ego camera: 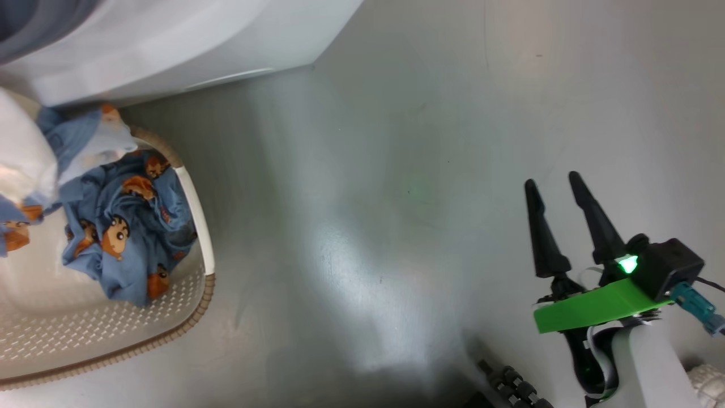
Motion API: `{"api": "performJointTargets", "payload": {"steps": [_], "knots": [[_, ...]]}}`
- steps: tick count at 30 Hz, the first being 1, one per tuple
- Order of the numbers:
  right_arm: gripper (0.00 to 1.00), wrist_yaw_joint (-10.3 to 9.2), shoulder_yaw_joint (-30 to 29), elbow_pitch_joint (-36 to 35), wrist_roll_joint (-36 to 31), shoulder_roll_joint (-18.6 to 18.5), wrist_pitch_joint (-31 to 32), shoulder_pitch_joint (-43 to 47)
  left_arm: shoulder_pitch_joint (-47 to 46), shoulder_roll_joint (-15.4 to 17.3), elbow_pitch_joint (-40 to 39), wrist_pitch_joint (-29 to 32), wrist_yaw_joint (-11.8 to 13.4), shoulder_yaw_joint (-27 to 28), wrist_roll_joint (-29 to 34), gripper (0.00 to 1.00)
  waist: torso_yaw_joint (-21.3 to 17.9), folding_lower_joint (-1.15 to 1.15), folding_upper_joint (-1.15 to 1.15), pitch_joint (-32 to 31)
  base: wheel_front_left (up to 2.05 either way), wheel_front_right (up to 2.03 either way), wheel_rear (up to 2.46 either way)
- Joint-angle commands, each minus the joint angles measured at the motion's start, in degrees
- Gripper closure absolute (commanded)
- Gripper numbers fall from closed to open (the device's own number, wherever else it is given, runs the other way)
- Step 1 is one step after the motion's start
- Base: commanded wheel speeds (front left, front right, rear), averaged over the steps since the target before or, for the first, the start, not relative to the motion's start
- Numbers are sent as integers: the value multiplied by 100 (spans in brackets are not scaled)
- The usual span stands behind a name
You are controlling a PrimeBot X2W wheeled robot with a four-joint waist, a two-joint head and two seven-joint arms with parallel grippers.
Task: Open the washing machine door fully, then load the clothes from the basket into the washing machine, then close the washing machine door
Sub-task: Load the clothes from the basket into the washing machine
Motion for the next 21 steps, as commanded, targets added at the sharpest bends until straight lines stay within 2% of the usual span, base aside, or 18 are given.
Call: {"api": "performJointTargets", "payload": {"steps": [1,3,9,14,15,16,21], "knots": [[0,9,220,-90,79,-19,-68,58,-194,375,-349,-97,47,-64,176,100,-58,0,0,52,0,0,0],[0,9,258,-92,95,-19,-68,37,-244,404,-474,-116,60,-101,238,100,-81,0,0,88,0,0,0],[0,9,372,-75,197,-19,-68,-42,-208,506,-1652,-131,98,-148,485,100,-178,0,0,205,0,0,0],[0,9,409,-25,244,-19,-68,-60,-9,469,-1499,-132,121,-77,452,100,-214,0,0,166,0,0,0],[0,9,411,-16,248,-19,-68,-57,10,453,-1394,-132,142,-46,423,80,-212,0,0,149,0,0,0],[0,9,410,-9,245,-19,-68,-55,30,445,-1281,-133,148,-41,415,0,-207,0,0,133,0,0,0],[0,9,387,16,225,-19,-68,-51,9,375,-713,-133,185,1,319,0,-145,0,0,54,0,0,0]]}}
